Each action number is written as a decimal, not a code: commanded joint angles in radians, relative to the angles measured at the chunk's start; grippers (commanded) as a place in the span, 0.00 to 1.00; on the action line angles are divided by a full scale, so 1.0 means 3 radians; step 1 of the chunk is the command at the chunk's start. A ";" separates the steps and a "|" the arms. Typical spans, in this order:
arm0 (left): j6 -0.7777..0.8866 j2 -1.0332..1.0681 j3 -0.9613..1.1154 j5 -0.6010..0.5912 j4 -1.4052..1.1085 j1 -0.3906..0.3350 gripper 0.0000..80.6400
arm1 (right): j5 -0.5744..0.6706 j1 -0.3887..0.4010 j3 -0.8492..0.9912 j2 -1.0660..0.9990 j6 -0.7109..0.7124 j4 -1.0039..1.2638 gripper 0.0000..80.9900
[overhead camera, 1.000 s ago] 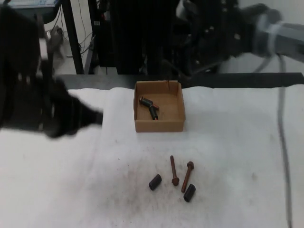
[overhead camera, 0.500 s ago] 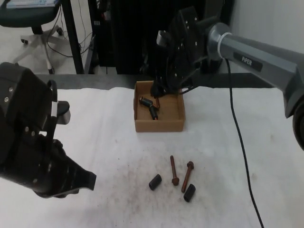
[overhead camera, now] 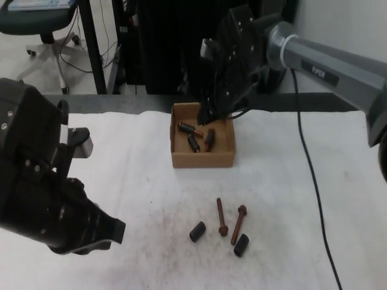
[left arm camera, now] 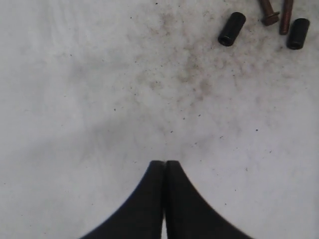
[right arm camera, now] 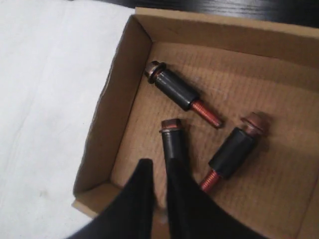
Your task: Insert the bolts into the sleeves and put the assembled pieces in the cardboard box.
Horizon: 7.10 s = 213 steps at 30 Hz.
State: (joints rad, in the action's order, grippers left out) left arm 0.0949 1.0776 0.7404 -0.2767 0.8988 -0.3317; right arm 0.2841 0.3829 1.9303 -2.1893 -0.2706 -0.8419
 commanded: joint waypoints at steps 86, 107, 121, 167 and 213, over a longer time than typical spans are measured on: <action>0.0310 0.3714 0.3068 0.1066 -0.0092 -0.1821 0.44 | -0.0580 -0.0651 -0.3396 0.5813 0.0155 -0.1219 0.01; 0.0295 0.3837 0.3093 0.1154 -0.0145 -0.1814 0.16 | -0.0580 -0.0652 -0.3396 0.5813 0.0303 -0.1317 0.01; -0.0168 0.3705 0.3553 0.1172 0.0482 -0.1791 0.00 | -0.0605 -0.0652 -0.3396 0.5813 0.0446 -0.1212 0.01; 0.0206 -0.1923 -0.0851 0.1175 -0.1466 -0.1084 0.00 | 0.0097 0.0440 -0.3388 0.2632 0.0470 0.0623 0.34; 0.0234 -0.1923 -0.0845 0.1143 -0.1089 -0.1084 0.00 | -0.0389 0.0530 -0.3078 0.1773 -0.2271 0.0244 0.39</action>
State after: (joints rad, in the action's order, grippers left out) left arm 0.1576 0.5060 0.4837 0.0652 0.5756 -0.6588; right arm 0.1588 0.5355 0.9985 -1.6487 -0.9457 -0.7548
